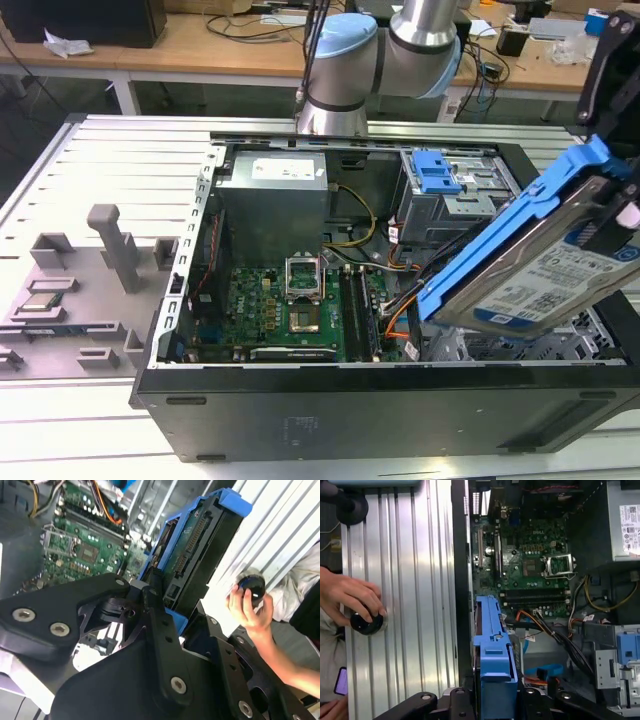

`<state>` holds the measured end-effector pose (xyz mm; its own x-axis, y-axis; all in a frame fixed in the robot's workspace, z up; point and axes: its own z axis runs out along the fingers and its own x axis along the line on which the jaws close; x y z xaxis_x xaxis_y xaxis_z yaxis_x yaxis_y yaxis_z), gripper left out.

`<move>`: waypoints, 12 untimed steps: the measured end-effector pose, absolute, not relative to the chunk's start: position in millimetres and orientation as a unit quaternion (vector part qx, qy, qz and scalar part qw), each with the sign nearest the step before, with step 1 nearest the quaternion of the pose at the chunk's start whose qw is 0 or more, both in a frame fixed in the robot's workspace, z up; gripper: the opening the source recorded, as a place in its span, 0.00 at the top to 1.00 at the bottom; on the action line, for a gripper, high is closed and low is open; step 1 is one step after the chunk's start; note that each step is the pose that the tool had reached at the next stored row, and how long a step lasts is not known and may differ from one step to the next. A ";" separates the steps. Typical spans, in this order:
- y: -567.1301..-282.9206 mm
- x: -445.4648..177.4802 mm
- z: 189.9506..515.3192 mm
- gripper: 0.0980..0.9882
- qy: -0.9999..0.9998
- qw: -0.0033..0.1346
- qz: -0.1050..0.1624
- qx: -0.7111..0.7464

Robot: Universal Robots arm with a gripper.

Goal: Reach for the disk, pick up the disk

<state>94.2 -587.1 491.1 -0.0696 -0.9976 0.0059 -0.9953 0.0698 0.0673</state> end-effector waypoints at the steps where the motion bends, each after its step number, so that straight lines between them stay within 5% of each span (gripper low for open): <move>1: -585.2 98.9 490.4 0.70 -0.731 0.025 -0.023 0.682; 12: -562.4 145.3 480.5 0.70 -0.731 0.026 -0.024 0.682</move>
